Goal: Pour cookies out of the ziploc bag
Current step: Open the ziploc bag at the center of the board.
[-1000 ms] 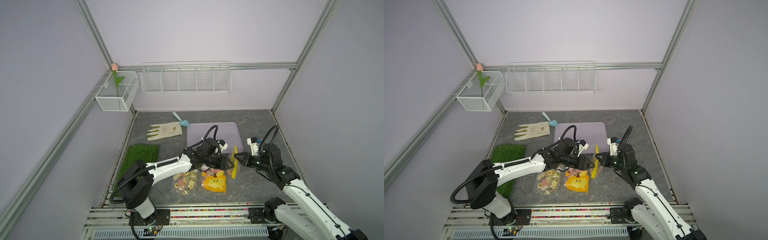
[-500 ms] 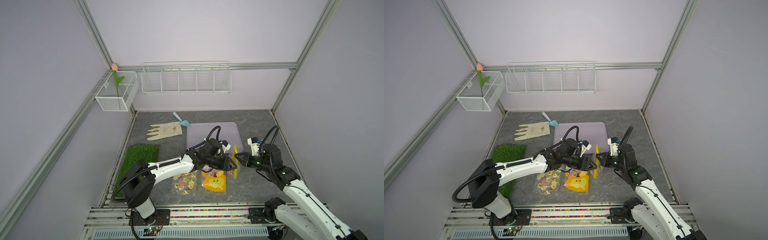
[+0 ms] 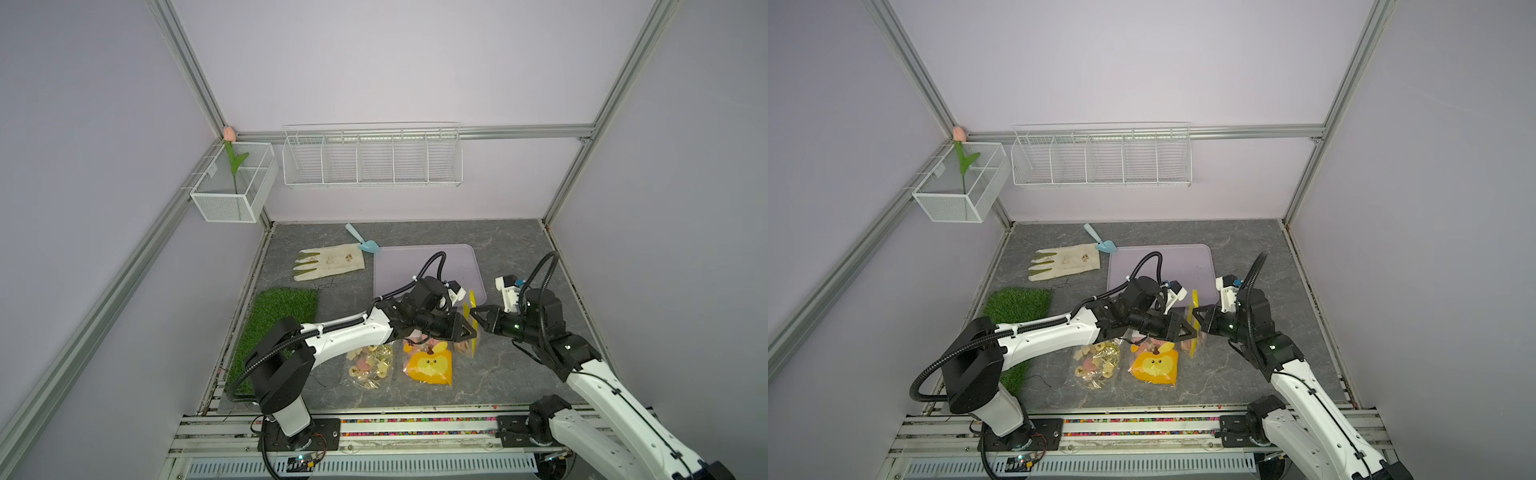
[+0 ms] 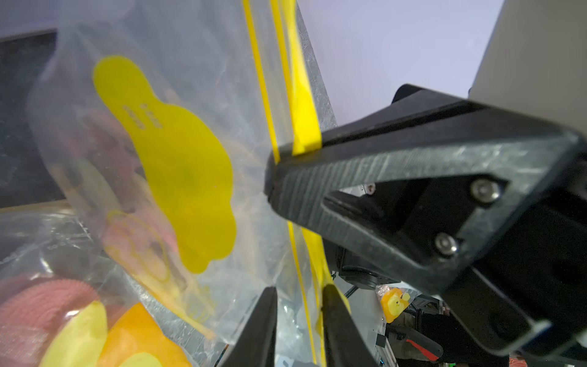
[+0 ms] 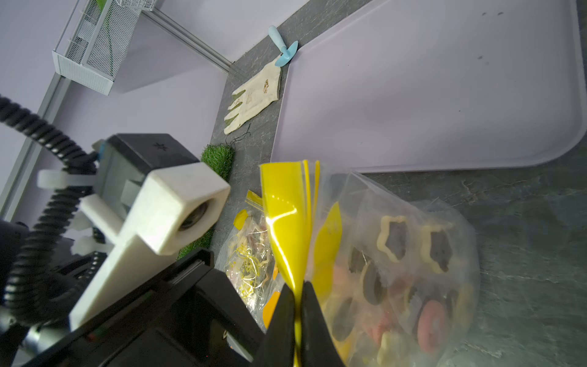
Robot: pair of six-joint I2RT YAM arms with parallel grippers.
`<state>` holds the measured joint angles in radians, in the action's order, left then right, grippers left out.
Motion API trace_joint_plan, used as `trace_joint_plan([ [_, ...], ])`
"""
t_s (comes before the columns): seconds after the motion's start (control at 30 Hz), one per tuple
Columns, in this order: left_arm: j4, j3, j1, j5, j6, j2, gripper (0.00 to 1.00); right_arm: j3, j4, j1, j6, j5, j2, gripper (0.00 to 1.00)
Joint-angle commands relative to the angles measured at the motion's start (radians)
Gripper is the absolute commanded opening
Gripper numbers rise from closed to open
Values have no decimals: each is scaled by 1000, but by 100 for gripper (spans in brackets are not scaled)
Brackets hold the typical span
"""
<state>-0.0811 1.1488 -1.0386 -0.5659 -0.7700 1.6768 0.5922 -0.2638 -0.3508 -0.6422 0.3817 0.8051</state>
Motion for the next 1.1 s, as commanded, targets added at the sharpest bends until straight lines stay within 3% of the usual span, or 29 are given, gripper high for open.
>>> trace_joint_plan([
  [0.0, -3, 40, -6, -2, 3, 13, 24, -20, 12, -4, 12, -11, -17, 9],
  [0.33, -14, 47, -7, -5, 3, 17, 14, -15, 6, -5, 13, -17, -18, 9],
  [0.47, -30, 53, -8, -4, 4, 16, 0, -9, -3, -5, 12, -18, -12, 12],
  [0.6, -103, 81, -7, 14, 25, 11, 0, 14, -46, -4, 21, -24, -9, 35],
  [0.7, -186, 116, -8, 44, 52, 9, 0, 36, -104, -5, 28, -35, -29, 64],
  [0.77, -226, 140, -8, 53, 64, 9, 0, 47, -142, -5, 36, -43, -46, 72],
  [0.9, -272, 171, -8, 55, 63, 20, 0, 65, -207, -5, 45, -41, -71, 71],
  [1.07, -303, 196, -8, 57, 63, 40, 0, 65, -240, -5, 59, -24, -102, 58],
])
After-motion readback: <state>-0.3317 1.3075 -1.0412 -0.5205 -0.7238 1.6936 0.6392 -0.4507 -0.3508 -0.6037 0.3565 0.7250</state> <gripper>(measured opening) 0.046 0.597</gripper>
